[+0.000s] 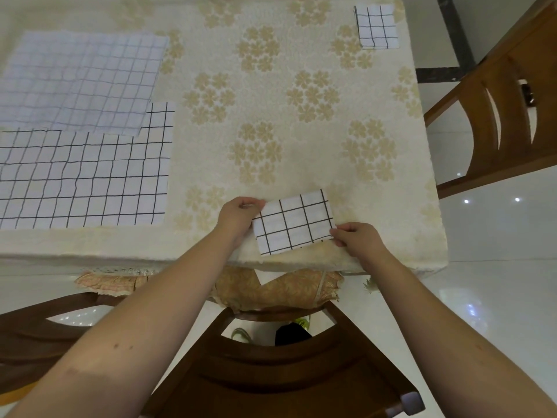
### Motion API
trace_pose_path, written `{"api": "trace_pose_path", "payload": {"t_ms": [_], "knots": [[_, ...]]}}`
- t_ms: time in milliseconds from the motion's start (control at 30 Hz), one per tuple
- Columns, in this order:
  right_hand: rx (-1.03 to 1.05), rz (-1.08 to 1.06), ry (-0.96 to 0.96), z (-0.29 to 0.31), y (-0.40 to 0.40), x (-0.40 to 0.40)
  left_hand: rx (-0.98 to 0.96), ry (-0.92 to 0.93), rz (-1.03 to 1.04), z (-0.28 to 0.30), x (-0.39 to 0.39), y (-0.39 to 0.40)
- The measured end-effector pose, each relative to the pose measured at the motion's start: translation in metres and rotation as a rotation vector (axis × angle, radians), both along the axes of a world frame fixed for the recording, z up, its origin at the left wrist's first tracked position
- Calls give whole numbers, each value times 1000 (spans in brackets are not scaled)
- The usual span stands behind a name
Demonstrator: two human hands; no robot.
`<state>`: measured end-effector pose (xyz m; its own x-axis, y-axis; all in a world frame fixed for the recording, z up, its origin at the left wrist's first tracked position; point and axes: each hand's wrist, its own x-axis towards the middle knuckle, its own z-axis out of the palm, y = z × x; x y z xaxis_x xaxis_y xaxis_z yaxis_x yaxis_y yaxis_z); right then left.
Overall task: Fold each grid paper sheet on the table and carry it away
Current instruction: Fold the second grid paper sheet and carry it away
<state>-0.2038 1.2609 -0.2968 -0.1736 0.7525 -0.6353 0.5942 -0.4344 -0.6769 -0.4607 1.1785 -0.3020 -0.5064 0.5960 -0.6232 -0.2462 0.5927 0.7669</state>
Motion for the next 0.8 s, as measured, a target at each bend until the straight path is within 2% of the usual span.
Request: {"api": "trace_pose_path", "payload": {"t_ms": [67, 200, 367, 633, 800], "knots": [[0, -25, -2, -1, -1, 2, -7, -102, 36, -4, 1, -8], [11, -51, -17, -2, 1, 6, -24, -116, 71, -11, 2, -20], [-43, -48, -20, 0, 2, 10, -62, -38, 52, -11, 5, -14], [-98, 27, 8, 7, 1, 10, -128, 57, -164, -4, 11, -4], [-29, 42, -29, 6, 3, 9, -58, 262, -285, -3, 12, -14]]}}
